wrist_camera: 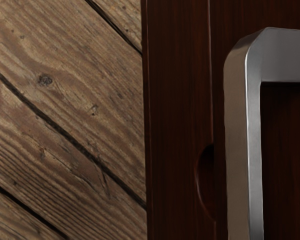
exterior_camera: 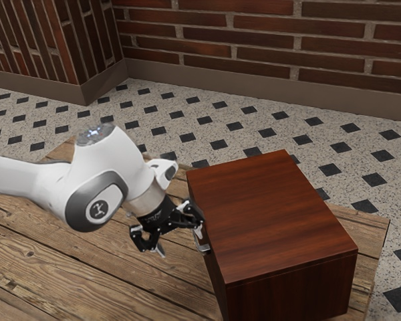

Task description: Pull the drawer handle with one arm to open the drawer

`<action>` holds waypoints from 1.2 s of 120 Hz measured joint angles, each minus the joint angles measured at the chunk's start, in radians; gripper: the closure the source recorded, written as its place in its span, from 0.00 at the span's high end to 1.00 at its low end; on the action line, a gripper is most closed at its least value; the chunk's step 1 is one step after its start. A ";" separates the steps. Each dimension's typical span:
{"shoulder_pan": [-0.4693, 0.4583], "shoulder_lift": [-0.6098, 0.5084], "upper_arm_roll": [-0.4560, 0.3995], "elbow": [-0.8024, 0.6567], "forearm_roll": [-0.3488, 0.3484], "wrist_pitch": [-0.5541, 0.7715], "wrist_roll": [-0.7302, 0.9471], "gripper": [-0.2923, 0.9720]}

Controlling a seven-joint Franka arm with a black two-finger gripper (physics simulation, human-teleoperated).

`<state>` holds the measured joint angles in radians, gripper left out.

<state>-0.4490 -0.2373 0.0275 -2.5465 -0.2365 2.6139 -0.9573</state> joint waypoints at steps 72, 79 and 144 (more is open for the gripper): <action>0.004 -0.070 0.056 -0.077 0.005 -0.024 0.043 0.77; 0.004 -0.085 0.064 -0.093 0.006 -0.025 0.047 0.77; 0.001 -0.259 0.136 -0.251 0.028 -0.031 0.107 0.77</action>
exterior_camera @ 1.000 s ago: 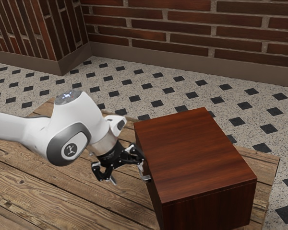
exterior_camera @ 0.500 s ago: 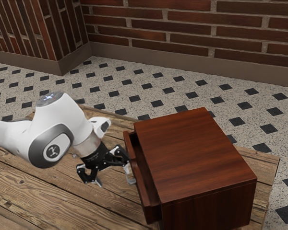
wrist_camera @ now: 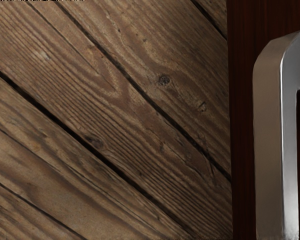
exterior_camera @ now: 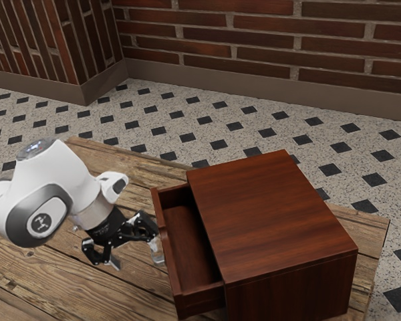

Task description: Pull the drawer handle with one arm to open the drawer

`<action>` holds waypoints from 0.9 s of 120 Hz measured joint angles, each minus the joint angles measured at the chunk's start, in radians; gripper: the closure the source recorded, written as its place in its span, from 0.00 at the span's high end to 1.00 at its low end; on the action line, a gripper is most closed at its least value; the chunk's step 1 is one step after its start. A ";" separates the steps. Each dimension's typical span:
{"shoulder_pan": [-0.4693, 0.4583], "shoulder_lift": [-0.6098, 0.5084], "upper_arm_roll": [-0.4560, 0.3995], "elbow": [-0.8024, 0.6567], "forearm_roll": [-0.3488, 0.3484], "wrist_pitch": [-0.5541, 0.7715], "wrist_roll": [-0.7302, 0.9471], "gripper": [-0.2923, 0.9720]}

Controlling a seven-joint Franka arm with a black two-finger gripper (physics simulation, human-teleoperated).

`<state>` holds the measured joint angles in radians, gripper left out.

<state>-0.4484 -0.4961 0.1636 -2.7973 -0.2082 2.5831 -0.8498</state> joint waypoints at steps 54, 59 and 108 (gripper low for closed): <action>-0.005 -0.140 0.081 -0.053 0.166 -0.039 0.032 0.77; -0.003 -0.175 0.082 -0.051 0.184 -0.050 0.034 0.77; 0.131 0.368 -0.016 1.034 0.277 -0.546 0.084 0.77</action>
<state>-0.3171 -0.1284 0.1478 -1.7637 0.0692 2.0373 -0.7663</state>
